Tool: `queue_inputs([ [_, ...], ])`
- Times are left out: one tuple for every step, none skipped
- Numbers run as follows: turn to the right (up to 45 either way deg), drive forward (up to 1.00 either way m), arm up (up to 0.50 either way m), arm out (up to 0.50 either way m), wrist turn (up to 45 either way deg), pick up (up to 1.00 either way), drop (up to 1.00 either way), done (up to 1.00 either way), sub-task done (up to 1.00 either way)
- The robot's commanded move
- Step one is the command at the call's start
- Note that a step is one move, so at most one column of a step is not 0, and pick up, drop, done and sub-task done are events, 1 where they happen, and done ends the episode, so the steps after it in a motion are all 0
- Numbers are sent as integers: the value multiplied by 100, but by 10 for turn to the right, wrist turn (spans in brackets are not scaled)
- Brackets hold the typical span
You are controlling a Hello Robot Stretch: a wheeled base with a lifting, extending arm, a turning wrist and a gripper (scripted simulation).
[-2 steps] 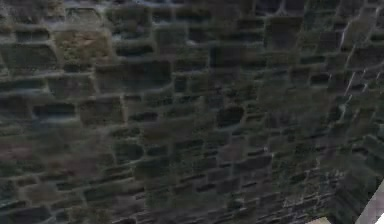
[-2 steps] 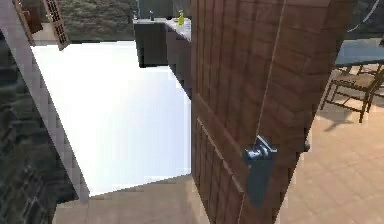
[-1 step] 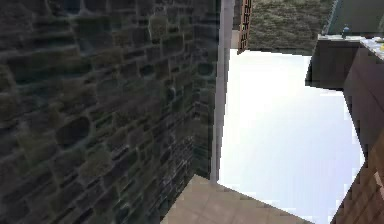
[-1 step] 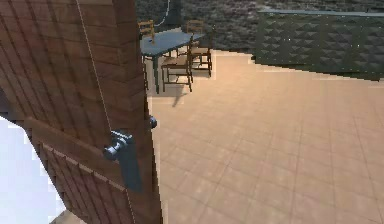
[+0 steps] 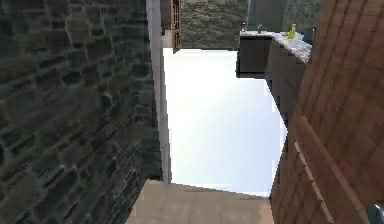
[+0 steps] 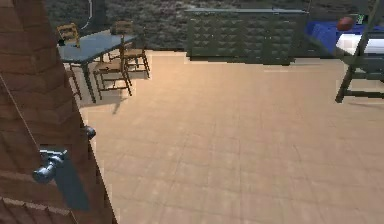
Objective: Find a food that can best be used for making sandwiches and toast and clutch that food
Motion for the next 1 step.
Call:
queue_inputs([
  [0, 100, 0, 0, 0, 0, 0, 0, 0],
])
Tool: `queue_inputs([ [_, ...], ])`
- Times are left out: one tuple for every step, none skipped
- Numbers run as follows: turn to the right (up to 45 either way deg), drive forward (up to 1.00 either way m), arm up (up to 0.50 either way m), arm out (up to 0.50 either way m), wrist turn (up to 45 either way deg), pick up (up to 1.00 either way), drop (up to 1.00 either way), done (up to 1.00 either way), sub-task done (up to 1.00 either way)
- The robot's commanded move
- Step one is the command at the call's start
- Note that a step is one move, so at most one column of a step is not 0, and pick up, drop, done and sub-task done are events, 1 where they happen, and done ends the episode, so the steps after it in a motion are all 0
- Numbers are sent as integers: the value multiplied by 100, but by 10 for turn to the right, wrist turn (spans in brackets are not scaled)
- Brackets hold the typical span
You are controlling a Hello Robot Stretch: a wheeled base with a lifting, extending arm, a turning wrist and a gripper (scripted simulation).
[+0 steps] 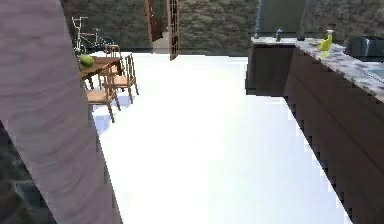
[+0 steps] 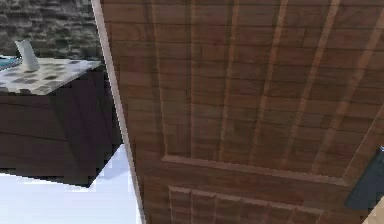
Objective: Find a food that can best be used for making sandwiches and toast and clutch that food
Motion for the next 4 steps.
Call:
queue_inputs([
  [60, 0, 0, 0, 0, 0, 0, 0, 0],
  [0, 40, 0, 0, 0, 0, 0, 0, 0],
  [60, 0, 0, 0, 0, 0, 0, 0, 0],
  [0, 30, 0, 0, 0, 0, 0, 0, 0],
])
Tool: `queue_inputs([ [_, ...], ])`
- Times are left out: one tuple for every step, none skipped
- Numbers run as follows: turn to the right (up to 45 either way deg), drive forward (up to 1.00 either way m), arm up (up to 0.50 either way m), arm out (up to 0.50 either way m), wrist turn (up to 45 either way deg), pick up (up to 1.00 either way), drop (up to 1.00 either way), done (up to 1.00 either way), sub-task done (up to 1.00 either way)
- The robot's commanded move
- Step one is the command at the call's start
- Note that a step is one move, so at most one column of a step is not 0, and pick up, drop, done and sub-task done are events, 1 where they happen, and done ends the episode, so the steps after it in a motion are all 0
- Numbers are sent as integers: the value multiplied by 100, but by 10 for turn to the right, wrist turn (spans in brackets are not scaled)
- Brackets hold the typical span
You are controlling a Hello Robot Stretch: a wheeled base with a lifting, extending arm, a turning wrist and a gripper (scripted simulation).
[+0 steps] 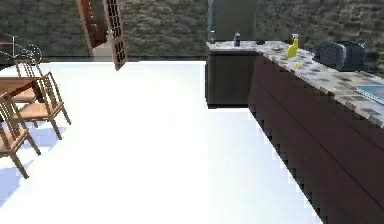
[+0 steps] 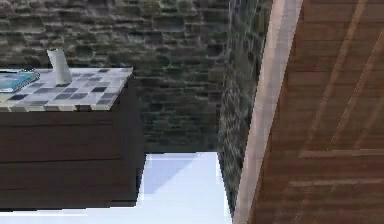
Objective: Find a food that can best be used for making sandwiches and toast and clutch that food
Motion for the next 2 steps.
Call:
queue_inputs([
  [-450, 0, 0, 0, 0, 0, 0, 0, 0],
  [-60, 0, 0, 0, 0, 0, 0, 0, 0],
])
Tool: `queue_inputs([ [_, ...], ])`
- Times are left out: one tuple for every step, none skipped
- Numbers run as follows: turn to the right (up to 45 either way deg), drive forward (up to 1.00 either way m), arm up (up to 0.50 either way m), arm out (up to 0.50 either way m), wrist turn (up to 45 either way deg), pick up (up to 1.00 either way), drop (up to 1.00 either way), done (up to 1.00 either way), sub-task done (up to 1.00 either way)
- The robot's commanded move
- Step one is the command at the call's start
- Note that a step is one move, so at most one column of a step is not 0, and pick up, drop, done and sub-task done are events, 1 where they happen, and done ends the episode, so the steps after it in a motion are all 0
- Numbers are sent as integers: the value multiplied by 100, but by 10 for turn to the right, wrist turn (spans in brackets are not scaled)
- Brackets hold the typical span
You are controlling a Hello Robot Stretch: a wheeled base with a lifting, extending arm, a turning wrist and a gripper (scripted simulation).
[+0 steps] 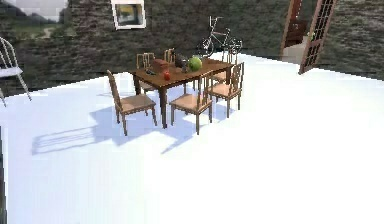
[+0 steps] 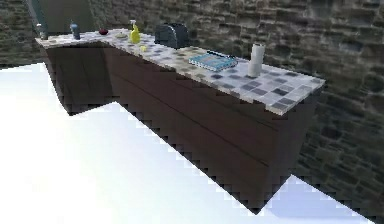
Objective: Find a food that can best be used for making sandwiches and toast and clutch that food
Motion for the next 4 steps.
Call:
queue_inputs([
  [0, 100, 0, 0, 0, 0, 0, 0, 0],
  [-60, 0, 0, 0, 0, 0, 0, 0, 0],
  [0, 75, 0, 0, 0, 0, 0, 0, 0],
  [-450, 0, 0, 0, 0, 0, 0, 0, 0],
])
